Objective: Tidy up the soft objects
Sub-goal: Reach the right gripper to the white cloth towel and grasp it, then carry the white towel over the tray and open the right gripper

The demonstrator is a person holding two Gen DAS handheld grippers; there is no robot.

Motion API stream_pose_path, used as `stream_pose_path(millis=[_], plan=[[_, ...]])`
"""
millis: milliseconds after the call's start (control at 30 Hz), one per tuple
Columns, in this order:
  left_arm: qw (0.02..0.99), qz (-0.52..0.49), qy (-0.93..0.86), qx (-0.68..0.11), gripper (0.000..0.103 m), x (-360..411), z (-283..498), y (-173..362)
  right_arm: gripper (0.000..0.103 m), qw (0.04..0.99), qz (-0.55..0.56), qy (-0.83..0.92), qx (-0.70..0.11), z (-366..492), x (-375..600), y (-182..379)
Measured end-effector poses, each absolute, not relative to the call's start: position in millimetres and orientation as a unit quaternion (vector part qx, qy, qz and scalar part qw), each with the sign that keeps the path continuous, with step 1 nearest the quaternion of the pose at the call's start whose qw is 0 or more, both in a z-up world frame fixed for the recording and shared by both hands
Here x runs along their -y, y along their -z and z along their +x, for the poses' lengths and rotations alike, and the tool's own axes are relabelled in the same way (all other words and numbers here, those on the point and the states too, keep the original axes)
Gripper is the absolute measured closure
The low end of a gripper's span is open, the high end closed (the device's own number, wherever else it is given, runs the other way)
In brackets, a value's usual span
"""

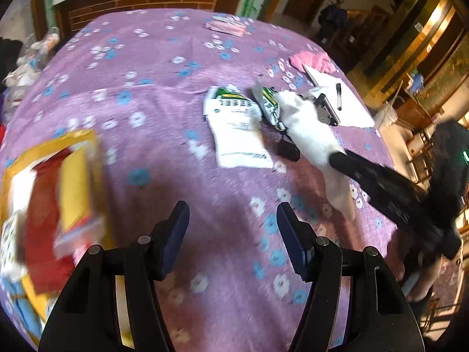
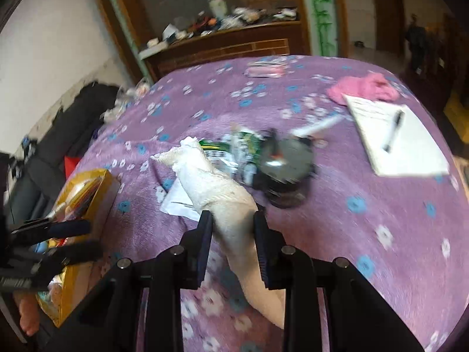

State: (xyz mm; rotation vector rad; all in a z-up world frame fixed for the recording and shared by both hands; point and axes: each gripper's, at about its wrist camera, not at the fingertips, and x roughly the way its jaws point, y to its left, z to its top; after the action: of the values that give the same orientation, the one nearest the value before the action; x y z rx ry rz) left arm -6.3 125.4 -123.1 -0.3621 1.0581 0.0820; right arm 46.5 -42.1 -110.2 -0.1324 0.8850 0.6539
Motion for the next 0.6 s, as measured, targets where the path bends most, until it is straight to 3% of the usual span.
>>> stream_pose_path(millis=[167,500,600], plan=[[0.834,-0.175,-0.047,-0.521,0.041,-131,44,146,0.075,0.845,0.019,-0.332,-0.419,53,73,123],[0.819,-0.209,-0.048,-0.533,0.042,-137,96,179,0.075,0.834,0.055,-0.292,-0.465,62,81,143],[0.82,-0.205,-0.058,-0.532,0.056,-132,96,177,0.075,0.828,0.061,-0.293,-0.475,64,84,146]])
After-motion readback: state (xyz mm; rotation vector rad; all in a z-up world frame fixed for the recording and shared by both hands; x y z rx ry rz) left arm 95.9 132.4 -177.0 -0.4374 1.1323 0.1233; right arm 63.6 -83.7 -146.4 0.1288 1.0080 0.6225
